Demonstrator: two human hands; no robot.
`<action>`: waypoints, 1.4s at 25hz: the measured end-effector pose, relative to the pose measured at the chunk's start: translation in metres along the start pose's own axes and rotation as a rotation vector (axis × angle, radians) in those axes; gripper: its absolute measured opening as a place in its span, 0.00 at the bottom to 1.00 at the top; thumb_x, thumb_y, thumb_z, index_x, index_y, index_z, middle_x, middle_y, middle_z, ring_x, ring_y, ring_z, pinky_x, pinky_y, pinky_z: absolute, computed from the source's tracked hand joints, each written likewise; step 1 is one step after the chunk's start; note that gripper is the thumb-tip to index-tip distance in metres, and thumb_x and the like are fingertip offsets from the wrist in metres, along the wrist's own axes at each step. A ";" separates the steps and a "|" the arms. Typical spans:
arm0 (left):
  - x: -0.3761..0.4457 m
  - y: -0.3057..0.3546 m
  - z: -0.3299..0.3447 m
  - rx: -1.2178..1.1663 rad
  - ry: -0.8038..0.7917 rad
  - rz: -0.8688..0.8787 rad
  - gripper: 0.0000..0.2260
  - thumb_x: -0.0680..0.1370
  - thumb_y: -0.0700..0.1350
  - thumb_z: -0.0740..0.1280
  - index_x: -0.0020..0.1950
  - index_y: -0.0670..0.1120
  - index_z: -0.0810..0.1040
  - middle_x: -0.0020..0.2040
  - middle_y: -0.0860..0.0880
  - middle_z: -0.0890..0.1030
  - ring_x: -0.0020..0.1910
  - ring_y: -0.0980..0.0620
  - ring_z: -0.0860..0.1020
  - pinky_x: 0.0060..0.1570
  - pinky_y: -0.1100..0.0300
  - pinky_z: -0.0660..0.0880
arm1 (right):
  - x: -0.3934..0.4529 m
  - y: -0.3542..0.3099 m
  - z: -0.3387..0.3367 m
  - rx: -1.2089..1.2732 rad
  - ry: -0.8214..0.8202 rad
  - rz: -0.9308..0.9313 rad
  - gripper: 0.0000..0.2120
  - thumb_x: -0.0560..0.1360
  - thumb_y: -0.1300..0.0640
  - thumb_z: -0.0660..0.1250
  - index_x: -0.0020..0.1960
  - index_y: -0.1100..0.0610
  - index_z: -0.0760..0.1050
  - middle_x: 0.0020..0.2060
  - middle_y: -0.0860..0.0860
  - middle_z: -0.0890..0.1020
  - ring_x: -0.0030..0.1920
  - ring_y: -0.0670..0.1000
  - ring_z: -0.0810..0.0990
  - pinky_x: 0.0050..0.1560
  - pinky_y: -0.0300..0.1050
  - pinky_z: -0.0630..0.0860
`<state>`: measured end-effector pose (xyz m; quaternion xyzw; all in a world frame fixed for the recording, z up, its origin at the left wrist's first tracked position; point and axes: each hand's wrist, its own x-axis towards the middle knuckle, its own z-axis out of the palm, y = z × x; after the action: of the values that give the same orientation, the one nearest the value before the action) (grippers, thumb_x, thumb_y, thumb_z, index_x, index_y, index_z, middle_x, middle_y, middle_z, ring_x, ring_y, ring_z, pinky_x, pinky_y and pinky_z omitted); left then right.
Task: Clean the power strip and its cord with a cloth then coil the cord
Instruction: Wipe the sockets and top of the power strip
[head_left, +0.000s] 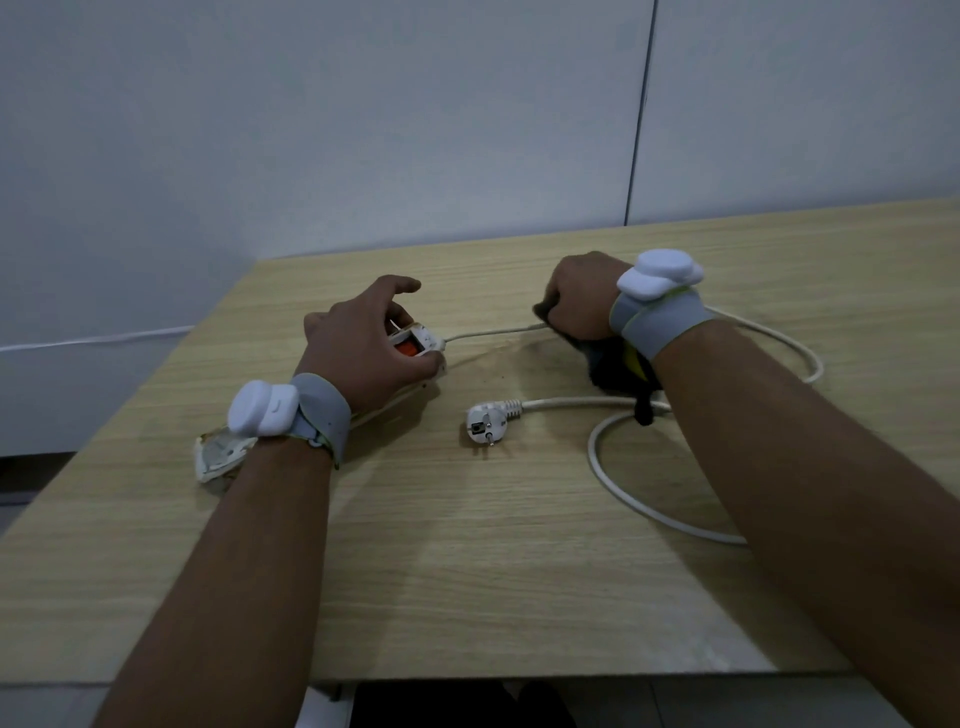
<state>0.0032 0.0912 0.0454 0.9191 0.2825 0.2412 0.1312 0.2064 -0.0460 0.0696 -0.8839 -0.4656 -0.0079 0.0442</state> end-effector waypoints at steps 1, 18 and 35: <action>0.000 0.000 0.000 -0.002 0.004 -0.006 0.33 0.61 0.65 0.67 0.65 0.62 0.67 0.46 0.61 0.79 0.46 0.55 0.76 0.53 0.52 0.59 | 0.001 0.005 -0.002 -0.002 0.008 0.037 0.14 0.75 0.51 0.64 0.53 0.59 0.81 0.52 0.58 0.82 0.50 0.59 0.79 0.49 0.44 0.75; -0.002 0.004 0.002 -0.044 -0.018 -0.010 0.31 0.62 0.64 0.68 0.64 0.62 0.67 0.46 0.61 0.79 0.48 0.54 0.77 0.53 0.52 0.59 | 0.000 -0.030 0.016 0.117 0.132 -0.205 0.14 0.70 0.45 0.69 0.40 0.56 0.73 0.43 0.54 0.79 0.43 0.57 0.76 0.39 0.44 0.70; -0.001 0.005 -0.002 -0.028 -0.019 -0.023 0.32 0.62 0.64 0.68 0.64 0.60 0.68 0.48 0.60 0.79 0.51 0.52 0.78 0.54 0.51 0.59 | 0.017 -0.004 0.014 0.039 0.231 -0.117 0.15 0.70 0.44 0.67 0.36 0.56 0.70 0.35 0.54 0.76 0.34 0.56 0.75 0.31 0.43 0.68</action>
<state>0.0037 0.0869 0.0481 0.9163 0.2881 0.2346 0.1494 0.2121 -0.0280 0.0565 -0.8475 -0.5080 -0.1030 0.1144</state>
